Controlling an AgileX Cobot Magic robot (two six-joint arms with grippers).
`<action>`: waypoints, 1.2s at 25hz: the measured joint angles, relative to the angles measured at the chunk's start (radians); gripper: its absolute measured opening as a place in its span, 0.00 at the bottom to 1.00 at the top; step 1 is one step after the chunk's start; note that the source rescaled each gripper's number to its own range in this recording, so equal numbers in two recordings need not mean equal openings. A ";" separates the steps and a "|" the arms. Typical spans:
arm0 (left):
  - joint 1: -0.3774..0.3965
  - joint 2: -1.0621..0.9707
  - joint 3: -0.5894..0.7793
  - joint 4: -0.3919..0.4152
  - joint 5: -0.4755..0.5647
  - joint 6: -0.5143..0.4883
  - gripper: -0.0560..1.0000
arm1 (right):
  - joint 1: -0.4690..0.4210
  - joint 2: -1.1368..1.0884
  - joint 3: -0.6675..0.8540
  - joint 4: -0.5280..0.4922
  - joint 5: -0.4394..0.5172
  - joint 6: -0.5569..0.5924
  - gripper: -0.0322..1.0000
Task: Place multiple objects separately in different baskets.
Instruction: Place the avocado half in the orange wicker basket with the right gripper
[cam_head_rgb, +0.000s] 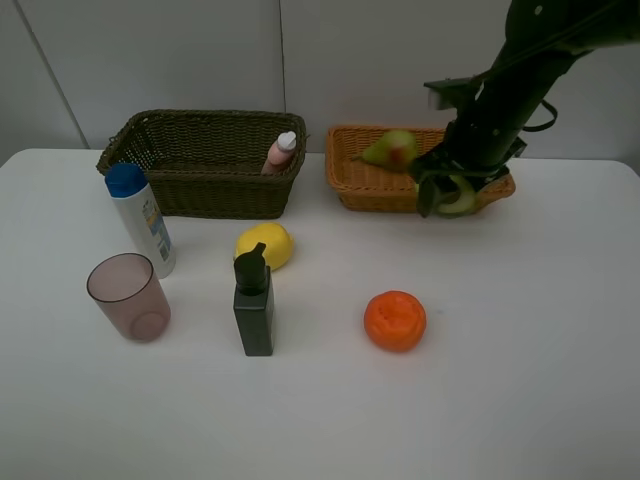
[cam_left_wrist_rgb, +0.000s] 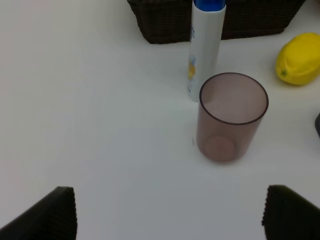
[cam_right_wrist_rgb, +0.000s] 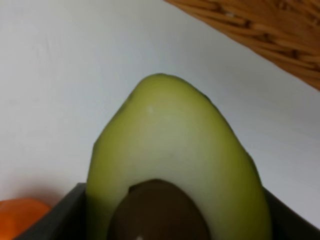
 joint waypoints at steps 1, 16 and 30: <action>0.000 0.000 0.000 0.000 0.000 0.000 1.00 | 0.000 -0.010 0.000 -0.015 -0.012 0.000 0.45; 0.000 0.000 0.000 0.000 0.000 0.000 1.00 | 0.000 -0.014 0.000 -0.321 -0.290 0.362 0.45; 0.000 0.000 0.000 0.000 0.000 0.000 1.00 | -0.089 0.079 0.000 -0.315 -0.468 0.416 0.45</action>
